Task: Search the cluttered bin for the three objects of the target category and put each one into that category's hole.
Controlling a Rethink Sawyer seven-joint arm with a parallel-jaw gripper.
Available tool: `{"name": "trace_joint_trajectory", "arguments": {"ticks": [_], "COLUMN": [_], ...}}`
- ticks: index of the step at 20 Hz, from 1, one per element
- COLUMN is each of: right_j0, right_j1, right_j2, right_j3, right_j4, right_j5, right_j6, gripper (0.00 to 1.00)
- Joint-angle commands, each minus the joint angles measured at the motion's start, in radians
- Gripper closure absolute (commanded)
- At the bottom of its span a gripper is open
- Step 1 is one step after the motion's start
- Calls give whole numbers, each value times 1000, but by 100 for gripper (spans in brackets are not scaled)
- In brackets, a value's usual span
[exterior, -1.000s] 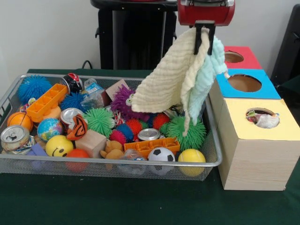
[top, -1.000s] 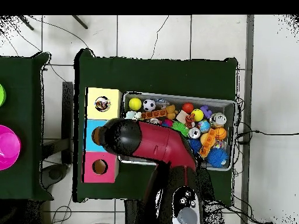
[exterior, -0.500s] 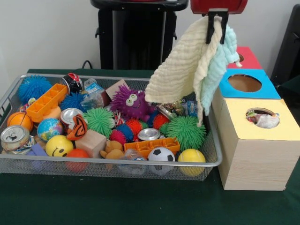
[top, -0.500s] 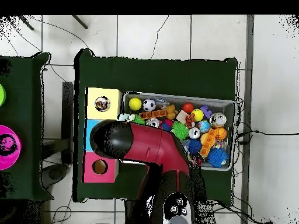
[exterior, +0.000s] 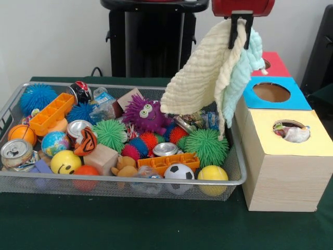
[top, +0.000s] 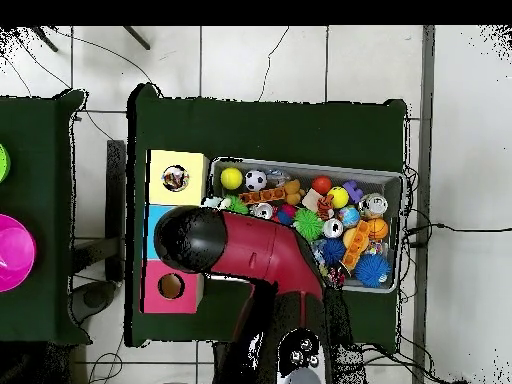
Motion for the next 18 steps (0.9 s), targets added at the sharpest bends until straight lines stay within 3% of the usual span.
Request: {"name": "trace_joint_trajectory", "arguments": {"ticks": [1,18], "right_j0": [-39,-38], "right_j1": [79,96], "right_j2": [26,24], "right_j3": [64,55], "right_j4": [37,43], "right_j5": [-58,-69], "right_j6": [222,220], "gripper": [100,100]}}
